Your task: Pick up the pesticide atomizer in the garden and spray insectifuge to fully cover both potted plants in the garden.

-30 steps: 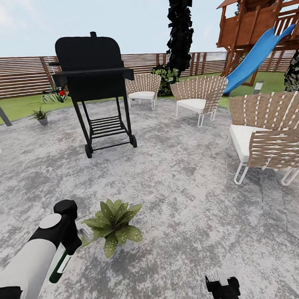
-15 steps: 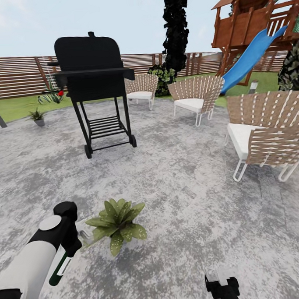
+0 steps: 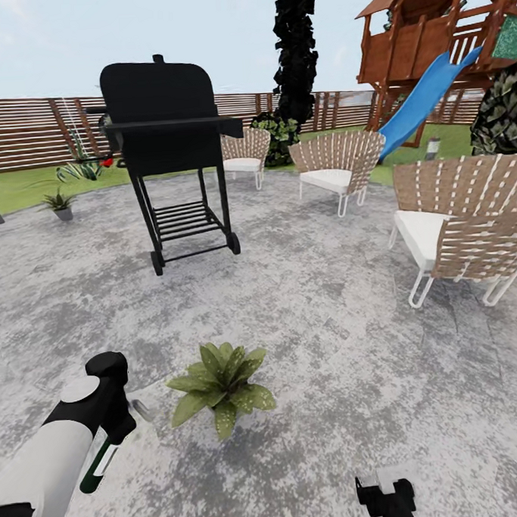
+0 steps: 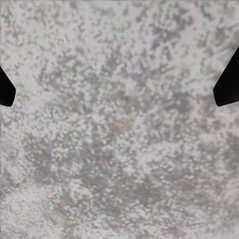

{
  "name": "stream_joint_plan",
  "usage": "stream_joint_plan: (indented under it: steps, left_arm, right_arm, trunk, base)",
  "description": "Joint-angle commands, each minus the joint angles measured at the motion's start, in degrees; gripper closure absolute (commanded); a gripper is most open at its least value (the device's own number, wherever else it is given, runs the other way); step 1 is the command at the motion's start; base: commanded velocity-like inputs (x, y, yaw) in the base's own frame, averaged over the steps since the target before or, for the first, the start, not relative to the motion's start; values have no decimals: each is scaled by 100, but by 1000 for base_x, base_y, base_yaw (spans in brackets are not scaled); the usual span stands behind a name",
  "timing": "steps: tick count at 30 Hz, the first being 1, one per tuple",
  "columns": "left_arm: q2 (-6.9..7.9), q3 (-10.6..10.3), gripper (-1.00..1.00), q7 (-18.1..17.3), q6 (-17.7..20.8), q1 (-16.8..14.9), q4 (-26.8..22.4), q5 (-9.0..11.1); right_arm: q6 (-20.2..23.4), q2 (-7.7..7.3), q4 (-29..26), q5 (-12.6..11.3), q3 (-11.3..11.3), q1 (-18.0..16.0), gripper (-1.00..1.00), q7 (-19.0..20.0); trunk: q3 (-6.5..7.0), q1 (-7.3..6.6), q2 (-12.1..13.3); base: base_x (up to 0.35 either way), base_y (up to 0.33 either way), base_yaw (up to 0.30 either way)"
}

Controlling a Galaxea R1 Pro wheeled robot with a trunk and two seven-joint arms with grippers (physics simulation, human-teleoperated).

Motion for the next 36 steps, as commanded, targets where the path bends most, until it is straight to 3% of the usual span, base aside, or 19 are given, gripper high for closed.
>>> stream_joint_plan:
  steps: [1,12,15,18,21,26,31,34,36]
  left_arm:
    - [-2,12,100,-51,61,4,-6,-42]
    - [-68,12,100,-47,60,202,-7,-10]
    - [-70,12,100,-13,61,287,-7,221]
    - [-37,14,100,390,61,427,0,368]
    - [-40,12,100,870,54,545,156,947]
    - [-106,10,100,1177,57,553,228,1127]
    - [-111,-3,100,1061,41,533,192,1227]
    - [-116,-54,100,474,7,460,176,1165]
    - [-110,-238,100,166,-1,450,166,1074]
  right_arm:
    - [-8,-1,2,-4,48,-5,-100,-46]
    - [-7,0,7,-8,34,-5,-100,-44]
    - [-7,0,7,-3,36,-5,-100,-47]
    - [-7,0,4,0,37,-5,-100,-52]
    - [-7,0,8,1,39,-5,-100,-53]
    - [-7,0,9,1,40,-5,-100,-53]
    - [-7,0,9,1,46,-5,-100,-53]
    - [-7,0,9,1,48,-5,-100,-53]
    - [-7,0,9,1,48,-5,-100,-53]
  trunk:
    - [-5,0,-2]
    - [-5,0,-2]
    - [-5,0,-2]
    - [-5,0,-2]
    - [-5,0,-2]
    - [-5,0,-2]
    - [-5,0,-2]
    - [-5,0,-2]
    - [-5,0,-2]
  base:
    - [121,321,0]
    - [104,141,-219]
    - [1,1,-262]
    - [0,0,-52]
    - [0,0,-5]
    - [0,0,0]
    - [16,6,0]
    - [217,130,0]
    - [99,57,0]
